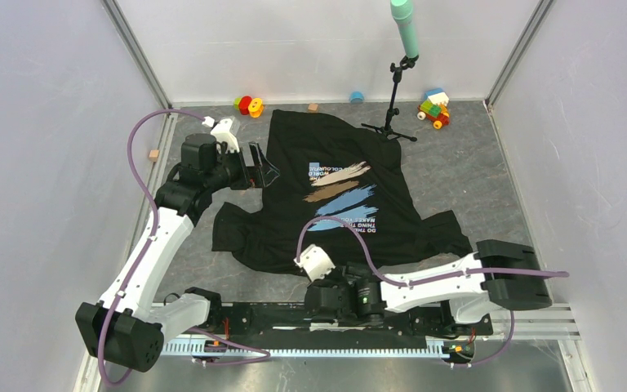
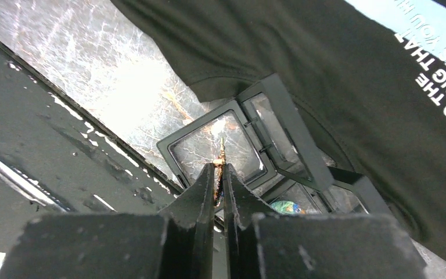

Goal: Pin the brooch onto the clothing

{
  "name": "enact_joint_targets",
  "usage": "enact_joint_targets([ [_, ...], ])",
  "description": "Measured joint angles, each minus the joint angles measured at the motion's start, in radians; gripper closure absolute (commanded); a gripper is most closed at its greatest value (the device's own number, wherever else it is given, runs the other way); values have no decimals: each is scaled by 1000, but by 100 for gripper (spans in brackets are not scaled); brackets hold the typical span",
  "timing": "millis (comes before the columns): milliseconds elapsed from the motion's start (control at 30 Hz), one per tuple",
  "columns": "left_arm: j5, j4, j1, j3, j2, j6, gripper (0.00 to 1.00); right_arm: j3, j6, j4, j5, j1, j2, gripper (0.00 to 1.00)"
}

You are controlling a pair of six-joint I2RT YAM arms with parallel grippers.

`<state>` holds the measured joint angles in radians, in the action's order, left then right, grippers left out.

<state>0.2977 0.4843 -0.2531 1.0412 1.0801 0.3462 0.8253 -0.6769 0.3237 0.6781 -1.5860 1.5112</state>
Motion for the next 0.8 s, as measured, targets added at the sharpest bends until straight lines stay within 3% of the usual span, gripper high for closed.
enact_joint_targets([
  [300, 34, -8, 0, -3, -2, 0, 0, -93, 39, -94, -23, 19, -174, 100],
  [500, 119, -50, 0, -31, -31, 0, 0, -163, 134, -238, -122, 107, -335, 100],
  [800, 350, -189, -16, -71, -76, 8, 0, -173, 306, -422, -455, 432, -525, 100],
])
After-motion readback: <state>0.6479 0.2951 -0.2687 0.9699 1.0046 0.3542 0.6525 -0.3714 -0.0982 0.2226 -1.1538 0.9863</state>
